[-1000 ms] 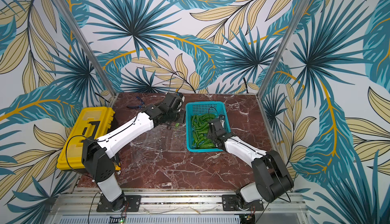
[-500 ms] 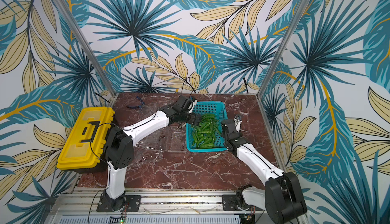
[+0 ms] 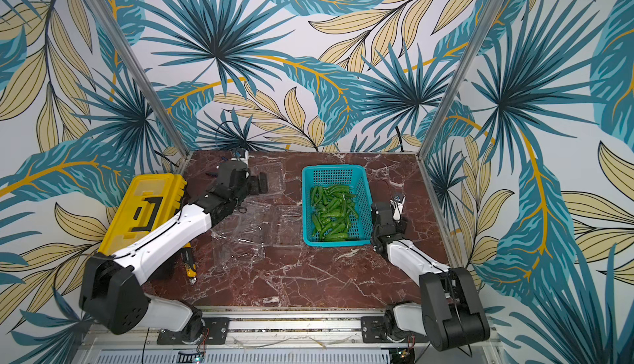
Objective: Take small green peppers out of containers
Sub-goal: Reset both arms
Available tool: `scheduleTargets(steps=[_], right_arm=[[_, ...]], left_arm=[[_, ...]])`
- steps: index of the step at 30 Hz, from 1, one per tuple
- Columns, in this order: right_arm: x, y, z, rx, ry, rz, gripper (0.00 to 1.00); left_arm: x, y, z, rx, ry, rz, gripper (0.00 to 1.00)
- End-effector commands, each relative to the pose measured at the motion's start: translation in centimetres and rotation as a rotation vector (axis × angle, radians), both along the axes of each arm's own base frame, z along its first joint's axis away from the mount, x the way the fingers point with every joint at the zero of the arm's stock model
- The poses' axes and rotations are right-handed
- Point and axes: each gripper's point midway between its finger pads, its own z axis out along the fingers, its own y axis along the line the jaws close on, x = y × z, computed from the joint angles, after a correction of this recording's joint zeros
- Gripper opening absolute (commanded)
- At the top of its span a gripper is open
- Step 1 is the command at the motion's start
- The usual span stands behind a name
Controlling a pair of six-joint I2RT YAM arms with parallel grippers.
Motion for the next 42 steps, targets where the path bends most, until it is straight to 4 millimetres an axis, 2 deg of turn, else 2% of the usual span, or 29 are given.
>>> scheduleTargets(steps=[1, 3, 6, 7, 8, 11, 14, 16, 18, 19, 20, 21, 27, 33, 35, 42], right_arm=[[2.2, 0.7, 2.0, -0.047, -0.129, 0.078, 0.53], [3.0, 0.7, 2.0, -0.076, -0.110, 0.084, 0.53], [3.9, 1.1, 1.5, -0.089, -0.104, 0.118, 0.53], [4.0, 1.1, 1.0, -0.108, -0.125, 0.128, 0.53], [4.4, 1.1, 1.5, -0.121, -0.161, 0.132, 0.54], [4.6, 1.0, 0.9, -0.073, -0.116, 0.146, 0.54], [5.0, 1.0, 0.5, -0.052, -0.098, 0.165, 0.57], [5.0, 1.0, 0.5, -0.047, -0.094, 0.168, 0.59], [4.9, 1.0, 0.5, -0.044, -0.101, 0.166, 0.60], [4.8, 0.9, 0.4, -0.040, -0.105, 0.167, 0.67], [4.7, 0.8, 0.4, -0.031, -0.113, 0.169, 0.94], [4.6, 0.7, 0.4, -0.019, -0.123, 0.172, 0.99], [4.4, 0.5, 0.4, 0.004, -0.144, 0.184, 0.99], [4.4, 0.5, 0.4, 0.004, -0.146, 0.185, 1.00], [4.4, 0.5, 0.4, 0.004, -0.145, 0.185, 0.99], [4.4, 0.5, 0.4, 0.005, -0.146, 0.185, 0.99]], left_arm=[[-1.6, 6.7, -1.5, 0.140, -0.018, 0.194, 1.00], [-2.8, 10.1, -2.9, 0.218, -0.016, 0.317, 1.00], [-4.6, 14.4, -6.2, 0.206, 0.030, 0.486, 1.00], [-5.2, 15.3, -7.2, 0.186, 0.036, 0.522, 1.00], [-5.8, 16.2, -8.1, 0.165, 0.037, 0.561, 0.99], [-6.9, 17.4, -9.6, 0.174, 0.000, 0.582, 1.00], [-7.1, 17.7, -10.4, 0.198, -0.052, 0.566, 0.99], [-6.7, 17.6, -11.1, 0.195, -0.079, 0.528, 1.00], [-5.8, 17.1, -10.9, 0.194, -0.094, 0.475, 1.00], [-5.4, 17.0, -10.8, 0.181, -0.110, 0.459, 0.99], [-5.1, 17.1, -10.8, 0.158, -0.126, 0.452, 1.00], [-4.9, 17.1, -10.7, 0.138, -0.139, 0.443, 1.00], [-3.3, 17.4, -10.7, 0.091, -0.161, 0.373, 1.00], [-3.2, 18.6, -11.1, 0.005, -0.161, 0.338, 0.99], [-3.5, 19.8, -11.5, -0.037, -0.216, 0.360, 0.99], [-3.7, 19.3, -11.3, -0.040, -0.241, 0.322, 1.00]])
